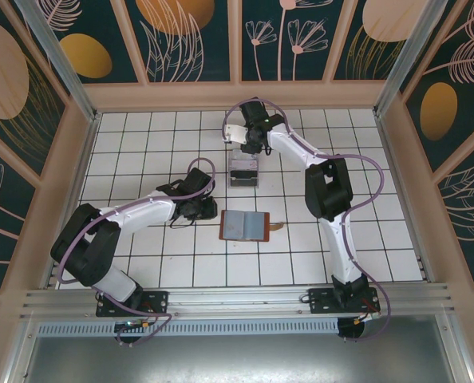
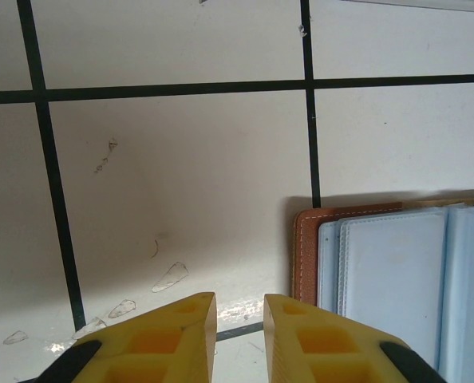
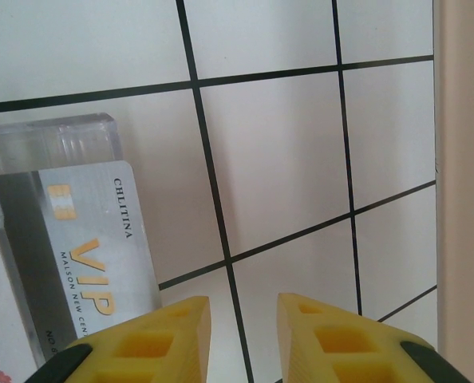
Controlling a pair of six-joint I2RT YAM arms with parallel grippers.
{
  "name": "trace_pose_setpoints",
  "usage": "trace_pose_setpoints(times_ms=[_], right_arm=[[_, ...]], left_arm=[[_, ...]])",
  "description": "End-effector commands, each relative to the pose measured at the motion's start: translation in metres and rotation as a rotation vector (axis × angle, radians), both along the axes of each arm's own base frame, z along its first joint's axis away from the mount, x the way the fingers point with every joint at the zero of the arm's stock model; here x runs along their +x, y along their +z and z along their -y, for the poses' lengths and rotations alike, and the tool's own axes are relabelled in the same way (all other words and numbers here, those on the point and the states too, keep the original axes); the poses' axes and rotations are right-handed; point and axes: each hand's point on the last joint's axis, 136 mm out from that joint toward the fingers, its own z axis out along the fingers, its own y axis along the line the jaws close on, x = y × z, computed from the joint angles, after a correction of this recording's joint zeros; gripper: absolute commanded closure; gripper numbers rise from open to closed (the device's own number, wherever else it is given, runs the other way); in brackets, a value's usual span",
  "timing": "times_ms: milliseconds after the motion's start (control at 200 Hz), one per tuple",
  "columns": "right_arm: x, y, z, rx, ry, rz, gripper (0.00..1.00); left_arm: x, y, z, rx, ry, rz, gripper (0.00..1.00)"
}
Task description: Take the credit cards out of the card holder
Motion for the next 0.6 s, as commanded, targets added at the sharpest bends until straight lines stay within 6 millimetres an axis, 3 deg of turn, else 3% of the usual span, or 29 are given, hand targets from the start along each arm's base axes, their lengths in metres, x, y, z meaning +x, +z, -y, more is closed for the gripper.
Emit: trace_pose_setpoints(times_ms=[0,105,215,355,596], right_arm=[[0.000,-0.006,-0.007,0.037,-0.012,-0.014,0.71],[0.006,0.011,-0.009,0.075,-0.036,0.020,0.71],[0.011,0.042,-0.013,0.149,-0.082,0.060,0.71],[0.016,0.075,-0.014,0.303,-0.235,0.076,0.73],[-0.016,0.097,-0.001,0.533,-0.440,0.019,0.74]], left_arm=[[-0.002,0.004,-0.003,-0.003,-0.001,0.001,0.75],[-0.002,0.004,0.000,-0.015,-0.010,-0.003,0.75],[-0.004,0.002,0.005,-0.040,-0.023,-0.014,0.76],[-0.006,-0.004,0.009,-0.067,-0.031,-0.021,0.77],[-0.014,-0.027,0.000,-0.014,-0.017,-0.076,0.81]])
